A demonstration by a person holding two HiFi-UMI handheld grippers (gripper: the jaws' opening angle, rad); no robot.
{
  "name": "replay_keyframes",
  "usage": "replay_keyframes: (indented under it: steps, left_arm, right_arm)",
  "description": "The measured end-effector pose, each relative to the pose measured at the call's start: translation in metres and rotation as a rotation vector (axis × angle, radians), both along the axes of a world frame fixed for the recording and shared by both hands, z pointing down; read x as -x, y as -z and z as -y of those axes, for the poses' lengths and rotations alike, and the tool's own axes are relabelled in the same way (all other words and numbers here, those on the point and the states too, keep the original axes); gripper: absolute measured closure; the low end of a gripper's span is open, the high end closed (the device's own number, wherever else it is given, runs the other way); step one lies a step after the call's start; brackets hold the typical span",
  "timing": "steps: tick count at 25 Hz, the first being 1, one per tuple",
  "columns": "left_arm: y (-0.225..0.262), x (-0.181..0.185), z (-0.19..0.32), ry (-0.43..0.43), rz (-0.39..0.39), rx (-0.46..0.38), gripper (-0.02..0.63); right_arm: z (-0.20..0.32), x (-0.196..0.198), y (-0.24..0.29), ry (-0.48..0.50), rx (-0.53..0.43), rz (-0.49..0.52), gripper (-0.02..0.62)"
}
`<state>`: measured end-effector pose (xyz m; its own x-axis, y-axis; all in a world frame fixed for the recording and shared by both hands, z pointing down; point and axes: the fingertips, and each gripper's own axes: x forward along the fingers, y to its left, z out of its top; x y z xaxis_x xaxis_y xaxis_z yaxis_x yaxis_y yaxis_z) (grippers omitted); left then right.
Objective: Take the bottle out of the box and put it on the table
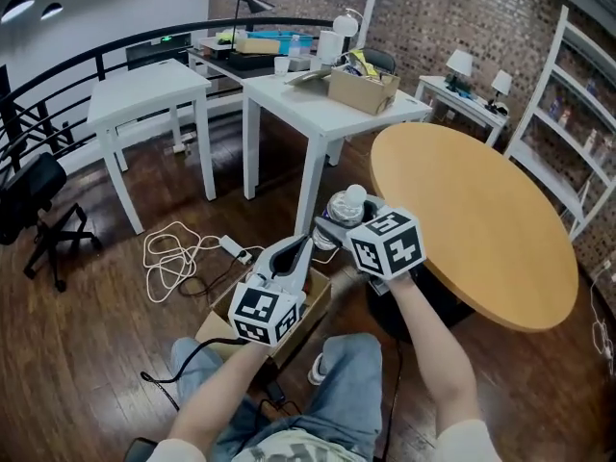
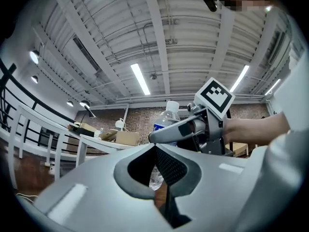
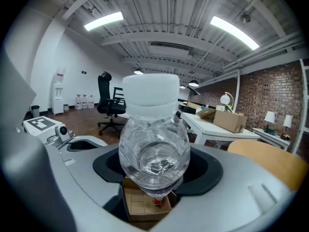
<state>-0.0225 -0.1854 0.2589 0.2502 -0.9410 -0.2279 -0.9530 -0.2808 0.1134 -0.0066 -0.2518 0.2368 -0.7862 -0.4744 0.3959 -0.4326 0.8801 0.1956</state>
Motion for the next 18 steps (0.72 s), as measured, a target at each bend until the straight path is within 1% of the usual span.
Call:
replay_keyframes:
  steps: [4,11,16,18]
  left_arm:
    - [0.009,-0.031,0.006,-0.061,-0.007,-0.023,0.606]
    - [0.034,-0.097,0.01,-0.173,-0.012,-0.076,0.606]
    - [0.044,-0.139,0.012,-0.249,-0.011,-0.103,0.606]
    - [0.044,-0.157,0.014,-0.28,-0.017,-0.101,0.606]
  right_arm:
    - [0.007,-0.036,0.014,-0.049,-0.016,-0.031,0.304]
    - [0.017,-0.104,0.049,-0.146,-0.023,-0.035,0.304]
    - [0.027,-0.151,0.068,-0.235,0.017,-0.004,0.302]
    - [0.032,-0.173,0.071,-0.28,0.027,-0.012,0.302]
